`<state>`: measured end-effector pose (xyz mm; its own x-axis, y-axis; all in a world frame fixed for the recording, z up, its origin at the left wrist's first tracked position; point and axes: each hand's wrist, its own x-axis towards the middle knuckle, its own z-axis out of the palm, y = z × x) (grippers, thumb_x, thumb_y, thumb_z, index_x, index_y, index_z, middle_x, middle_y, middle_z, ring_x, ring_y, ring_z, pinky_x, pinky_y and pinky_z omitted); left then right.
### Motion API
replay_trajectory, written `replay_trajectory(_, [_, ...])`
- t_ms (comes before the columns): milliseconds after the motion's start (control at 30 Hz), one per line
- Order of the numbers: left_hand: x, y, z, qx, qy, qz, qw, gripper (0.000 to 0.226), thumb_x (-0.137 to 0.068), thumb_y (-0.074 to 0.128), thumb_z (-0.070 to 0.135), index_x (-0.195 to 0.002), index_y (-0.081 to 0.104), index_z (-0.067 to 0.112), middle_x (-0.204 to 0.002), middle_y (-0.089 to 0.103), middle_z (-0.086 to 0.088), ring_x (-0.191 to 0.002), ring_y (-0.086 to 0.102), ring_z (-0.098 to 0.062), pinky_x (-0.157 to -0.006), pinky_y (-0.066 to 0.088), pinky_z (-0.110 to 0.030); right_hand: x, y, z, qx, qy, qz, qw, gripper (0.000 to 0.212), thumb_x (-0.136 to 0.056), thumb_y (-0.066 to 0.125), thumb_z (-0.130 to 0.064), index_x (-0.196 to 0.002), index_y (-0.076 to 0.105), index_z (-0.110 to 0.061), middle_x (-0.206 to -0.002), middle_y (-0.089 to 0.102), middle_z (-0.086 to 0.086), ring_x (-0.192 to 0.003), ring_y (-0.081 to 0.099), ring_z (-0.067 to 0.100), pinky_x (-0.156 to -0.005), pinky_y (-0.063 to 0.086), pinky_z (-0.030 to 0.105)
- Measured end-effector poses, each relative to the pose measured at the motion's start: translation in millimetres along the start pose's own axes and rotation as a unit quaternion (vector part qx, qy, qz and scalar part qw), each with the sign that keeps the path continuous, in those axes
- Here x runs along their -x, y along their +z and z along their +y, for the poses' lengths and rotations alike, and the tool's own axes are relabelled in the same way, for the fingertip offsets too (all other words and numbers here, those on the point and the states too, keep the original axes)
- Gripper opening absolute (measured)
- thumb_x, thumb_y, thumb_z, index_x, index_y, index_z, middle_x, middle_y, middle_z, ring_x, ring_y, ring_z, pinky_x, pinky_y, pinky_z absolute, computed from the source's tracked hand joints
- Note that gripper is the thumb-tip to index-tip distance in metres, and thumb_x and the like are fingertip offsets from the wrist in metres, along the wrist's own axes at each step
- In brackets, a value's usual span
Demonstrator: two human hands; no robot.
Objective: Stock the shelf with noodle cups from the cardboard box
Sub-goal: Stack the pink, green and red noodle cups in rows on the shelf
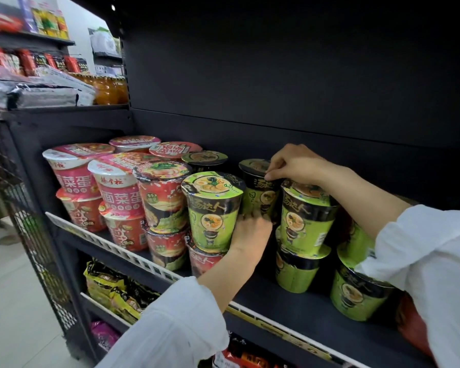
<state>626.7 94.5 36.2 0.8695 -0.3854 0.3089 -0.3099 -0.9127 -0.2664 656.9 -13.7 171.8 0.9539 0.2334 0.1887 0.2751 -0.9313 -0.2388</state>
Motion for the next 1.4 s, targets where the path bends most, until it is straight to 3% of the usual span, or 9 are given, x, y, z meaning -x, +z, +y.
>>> replay_trajectory(100, [0.2, 1.5, 4.8, 0.008, 0.000, 0.007, 1.000, 0.018, -0.054, 0.081, 0.024, -0.067, 0.070, 0.019, -0.062, 0.066, -0.001, -0.049, 0.062, -0.013, -0.052, 0.046, -0.020, 1.3, 4.8, -1.7, 0.012, -0.014, 0.008, 1.000, 0.017, -0.085, 0.067, -0.027, -0.093, 0.069, -0.012, -0.100, 0.064, 0.000, -0.103, 0.058, 0.020, -0.080, 0.042, 0.027])
replay_trajectory(267, [-7.3, -2.9, 13.2, 0.009, 0.004, 0.042, 0.999, 0.027, -0.034, 0.087, 0.018, -0.040, 0.061, 0.017, -0.046, 0.056, 0.000, -0.041, 0.052, -0.013, -0.047, 0.039, -0.019, 3.7, 8.8, -10.4, 0.007, -0.042, -0.001, 0.999, 0.034, -0.090, 0.061, -0.021, -0.124, 0.062, -0.015, -0.131, 0.059, 0.003, -0.123, 0.052, 0.020, -0.100, 0.038, 0.026])
replay_trajectory(367, [-2.6, -7.0, 11.8, 0.025, -0.003, 0.002, 1.000, 0.010, -0.074, 0.068, 0.007, -0.083, 0.071, 0.006, -0.092, 0.063, -0.016, -0.086, 0.061, -0.028, -0.071, 0.048, -0.031, -2.5, 16.0, -12.9, 0.057, -0.023, -0.017, 0.998, 0.038, -0.094, 0.055, -0.016, -0.132, 0.055, -0.014, -0.140, 0.050, 0.009, -0.129, 0.046, 0.026, -0.105, 0.035, 0.027])
replay_trajectory(433, [0.2, 2.0, 9.1, 0.016, -0.008, -0.002, 1.000, 0.027, -0.087, 0.049, -0.002, -0.110, 0.063, 0.000, -0.118, 0.053, -0.019, -0.110, 0.051, -0.034, -0.087, 0.045, -0.039, -7.5, 21.5, -12.9, 0.106, -0.033, -0.023, 0.994, 0.034, -0.095, 0.052, -0.012, -0.128, 0.058, -0.009, -0.135, 0.054, 0.014, -0.125, 0.049, 0.030, -0.102, 0.039, 0.030])
replay_trajectory(567, [7.0, -2.8, 4.4, 0.043, -0.063, -0.048, 0.996, 0.026, -0.057, 0.081, 0.012, -0.082, 0.076, 0.009, -0.088, 0.067, -0.009, -0.081, 0.065, -0.026, -0.058, 0.052, -0.029, -11.4, 15.8, -14.1, 0.207, -0.051, 0.028, 0.977, 0.017, -0.089, 0.059, -0.029, -0.094, 0.064, -0.014, -0.090, 0.063, 0.001, -0.091, 0.057, 0.022, -0.072, 0.041, 0.028])
replay_trajectory(733, [0.0, -2.6, 2.1, 0.047, 0.013, -0.010, 0.999, 0.037, -0.086, 0.047, -0.013, -0.122, 0.051, -0.006, -0.124, 0.051, -0.020, -0.118, 0.046, -0.037, -0.081, 0.051, -0.040, -3.0, 9.8, -10.6, 0.230, -0.011, 0.042, 0.972, 0.022, -0.090, 0.055, -0.014, -0.110, 0.065, -0.015, -0.112, 0.060, 0.007, -0.102, 0.059, 0.032, -0.085, 0.050, 0.033])
replay_trajectory(967, [11.6, 3.5, 0.3, -0.007, 0.035, 0.020, 0.999, 0.033, -0.090, 0.042, -0.006, -0.121, 0.053, -0.003, -0.125, 0.049, -0.019, -0.119, 0.043, -0.038, -0.088, 0.045, -0.040, 8.1, 6.6, -8.9, 0.078, -0.062, 0.018, 0.995, 0.022, -0.086, 0.066, -0.028, -0.105, 0.067, -0.016, -0.113, 0.062, 0.006, -0.104, 0.056, 0.023, -0.086, 0.048, 0.032])
replay_trajectory(1200, [24.7, 5.6, -9.6, -0.010, 0.050, -0.011, 0.999, 0.041, -0.092, 0.040, -0.006, -0.132, 0.040, -0.006, -0.136, 0.042, -0.019, -0.126, 0.041, -0.035, -0.096, 0.041, -0.039, -3.4, 16.3, -25.1, 0.133, -0.052, -0.005, 0.990, 0.045, -0.089, 0.061, -0.010, -0.133, 0.054, -0.019, -0.131, 0.050, 0.014, -0.115, 0.053, 0.035, -0.094, 0.046, 0.036])
replay_trajectory(1400, [28.1, 5.2, -8.4, 0.003, 0.041, -0.027, 0.999, 0.046, -0.090, 0.043, -0.006, -0.135, 0.038, -0.006, -0.138, 0.040, -0.018, -0.129, 0.038, -0.034, -0.103, 0.038, -0.037, -2.7, 14.3, -32.5, 0.158, -0.061, -0.003, 0.986, 0.048, -0.088, 0.065, -0.025, -0.135, 0.052, -0.024, -0.130, 0.053, 0.013, -0.112, 0.056, 0.033, -0.090, 0.048, 0.036])
